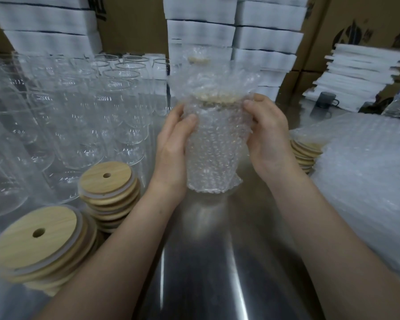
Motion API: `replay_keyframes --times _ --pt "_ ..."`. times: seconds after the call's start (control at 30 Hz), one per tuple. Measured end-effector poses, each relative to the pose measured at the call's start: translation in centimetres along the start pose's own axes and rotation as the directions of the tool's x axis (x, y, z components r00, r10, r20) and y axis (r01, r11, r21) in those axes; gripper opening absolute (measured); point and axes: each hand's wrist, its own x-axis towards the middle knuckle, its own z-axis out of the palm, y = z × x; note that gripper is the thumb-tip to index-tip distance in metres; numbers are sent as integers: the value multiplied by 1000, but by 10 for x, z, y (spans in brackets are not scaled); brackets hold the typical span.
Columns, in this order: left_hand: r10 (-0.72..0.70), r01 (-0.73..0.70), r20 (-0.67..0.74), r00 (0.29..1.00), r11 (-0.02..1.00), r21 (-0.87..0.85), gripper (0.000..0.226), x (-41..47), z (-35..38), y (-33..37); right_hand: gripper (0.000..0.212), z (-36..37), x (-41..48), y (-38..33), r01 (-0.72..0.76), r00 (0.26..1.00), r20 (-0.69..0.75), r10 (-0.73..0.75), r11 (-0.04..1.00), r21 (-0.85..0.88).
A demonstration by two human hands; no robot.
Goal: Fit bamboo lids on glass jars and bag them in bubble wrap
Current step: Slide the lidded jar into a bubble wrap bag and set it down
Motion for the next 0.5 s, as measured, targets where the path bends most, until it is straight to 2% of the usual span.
replay_keyframes --times 0.23,0.33,0.5 --pt "187 -161 -197 962 977 141 16 5 4 16 17 2 -1 -8 60 998 -21 -60 998 4" --pt "232 -191 -257 938 966 175 15 6 3 22 19 0 -2 -9 88 996 -22 -89 995 -40" --pt "225 -199 -197 954 969 146 25 1 5 26 13 -1 -4 -8 126 991 -42 -131 987 -98"
